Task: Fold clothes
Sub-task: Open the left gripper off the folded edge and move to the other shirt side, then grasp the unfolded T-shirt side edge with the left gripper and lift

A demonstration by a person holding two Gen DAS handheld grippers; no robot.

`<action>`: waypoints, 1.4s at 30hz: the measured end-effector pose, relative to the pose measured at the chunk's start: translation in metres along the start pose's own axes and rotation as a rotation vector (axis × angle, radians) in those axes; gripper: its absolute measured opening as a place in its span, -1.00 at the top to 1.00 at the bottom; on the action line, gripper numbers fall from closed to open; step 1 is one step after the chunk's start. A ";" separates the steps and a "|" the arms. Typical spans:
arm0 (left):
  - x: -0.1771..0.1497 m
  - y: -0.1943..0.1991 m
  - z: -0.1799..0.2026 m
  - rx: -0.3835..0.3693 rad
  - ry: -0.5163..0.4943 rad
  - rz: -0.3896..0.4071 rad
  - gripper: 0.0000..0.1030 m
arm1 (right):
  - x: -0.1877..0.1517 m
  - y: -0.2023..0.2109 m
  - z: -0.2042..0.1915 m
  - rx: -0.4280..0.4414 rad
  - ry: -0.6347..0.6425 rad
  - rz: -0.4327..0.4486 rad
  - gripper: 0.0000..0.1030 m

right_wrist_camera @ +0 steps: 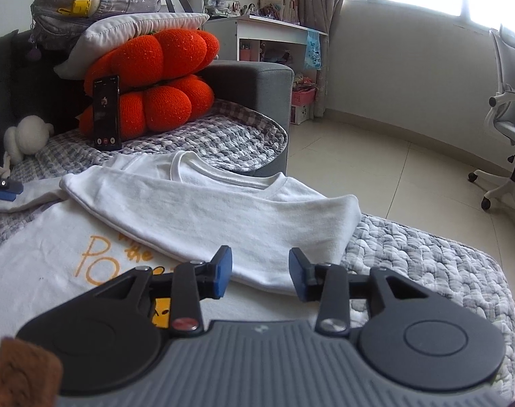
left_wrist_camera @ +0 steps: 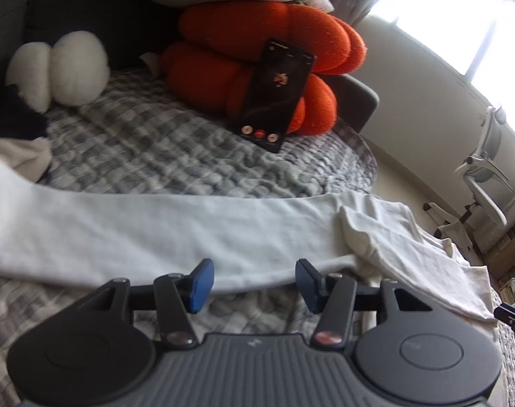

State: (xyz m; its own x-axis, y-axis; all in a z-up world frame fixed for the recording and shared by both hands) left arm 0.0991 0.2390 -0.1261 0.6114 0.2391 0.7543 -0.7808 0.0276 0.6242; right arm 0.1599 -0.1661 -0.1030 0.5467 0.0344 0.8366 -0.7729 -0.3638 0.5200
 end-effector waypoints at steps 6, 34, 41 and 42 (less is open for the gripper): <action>-0.024 0.036 -0.048 0.140 0.107 0.003 -0.53 | 0.000 -0.001 -0.028 0.066 -0.026 -0.035 0.03; -0.033 0.045 -0.147 0.556 0.430 0.213 0.83 | -0.007 -0.009 -0.075 0.089 -0.067 -0.030 0.00; -0.028 0.053 -0.149 0.468 0.437 0.237 0.94 | 0.032 -0.019 -0.106 0.132 0.000 -0.023 0.00; -0.027 0.055 -0.149 0.454 0.441 0.245 0.94 | 0.038 -0.021 -0.113 0.155 -0.005 -0.022 0.00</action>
State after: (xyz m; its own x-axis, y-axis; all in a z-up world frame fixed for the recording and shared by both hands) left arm 0.0205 0.3785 -0.1429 0.2392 0.5627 0.7913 -0.6996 -0.4652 0.5423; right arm 0.1608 -0.0523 -0.0626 0.5649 0.0392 0.8242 -0.7019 -0.5024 0.5050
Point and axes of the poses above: each gripper's, at about its wrist camera, not at the fingertips, and y roughly against the way its jaws point, z to its right, x to its top, the point moved 10 cm from there along -y, roughly the way its jaws point, and after that the axes turned 12 degrees about -y, right-handed, at the moved point
